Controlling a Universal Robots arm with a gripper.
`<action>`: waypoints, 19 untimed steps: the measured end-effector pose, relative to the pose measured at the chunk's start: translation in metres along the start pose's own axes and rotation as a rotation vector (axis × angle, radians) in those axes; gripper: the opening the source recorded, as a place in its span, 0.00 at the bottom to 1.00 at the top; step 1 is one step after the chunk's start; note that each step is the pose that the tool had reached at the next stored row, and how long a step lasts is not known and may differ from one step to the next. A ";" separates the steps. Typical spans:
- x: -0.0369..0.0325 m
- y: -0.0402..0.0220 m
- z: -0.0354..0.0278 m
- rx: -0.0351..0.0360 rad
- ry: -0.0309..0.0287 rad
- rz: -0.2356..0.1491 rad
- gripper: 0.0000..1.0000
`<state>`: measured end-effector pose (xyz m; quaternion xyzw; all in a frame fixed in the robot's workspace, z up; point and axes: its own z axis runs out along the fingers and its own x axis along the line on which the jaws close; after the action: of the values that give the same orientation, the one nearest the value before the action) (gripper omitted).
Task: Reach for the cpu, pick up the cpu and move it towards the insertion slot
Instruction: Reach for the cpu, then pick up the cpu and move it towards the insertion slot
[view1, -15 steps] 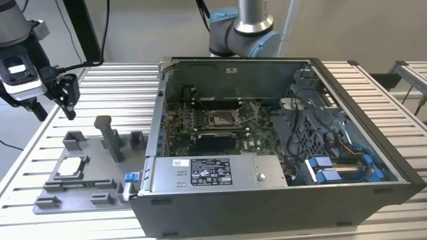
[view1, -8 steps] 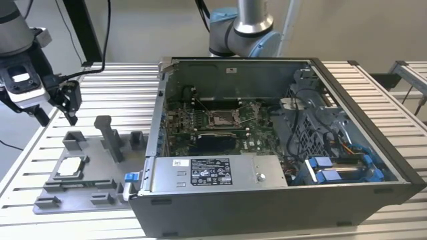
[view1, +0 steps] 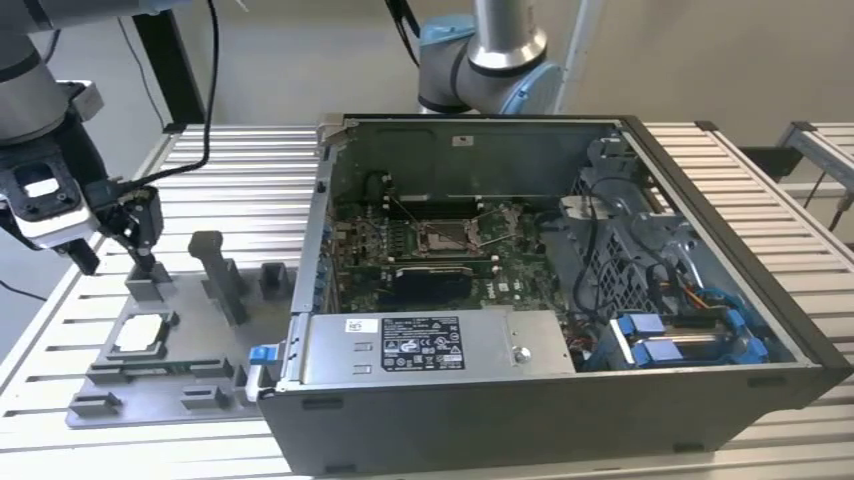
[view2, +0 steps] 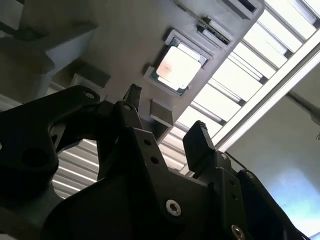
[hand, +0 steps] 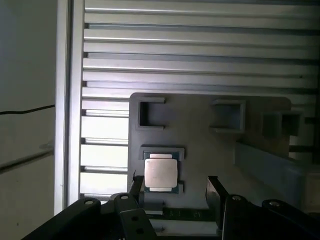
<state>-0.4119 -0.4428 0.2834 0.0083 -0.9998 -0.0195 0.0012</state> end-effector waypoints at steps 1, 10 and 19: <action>0.0003 -0.0001 0.0017 0.0001 0.0001 0.000 1.00; 0.0041 -0.0027 0.0179 0.0002 -0.0016 0.001 1.00; 0.0061 -0.0121 0.0341 0.0002 -0.0013 -0.009 1.00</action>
<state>-0.4179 -0.4536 0.2488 0.0126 -0.9997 -0.0194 0.0005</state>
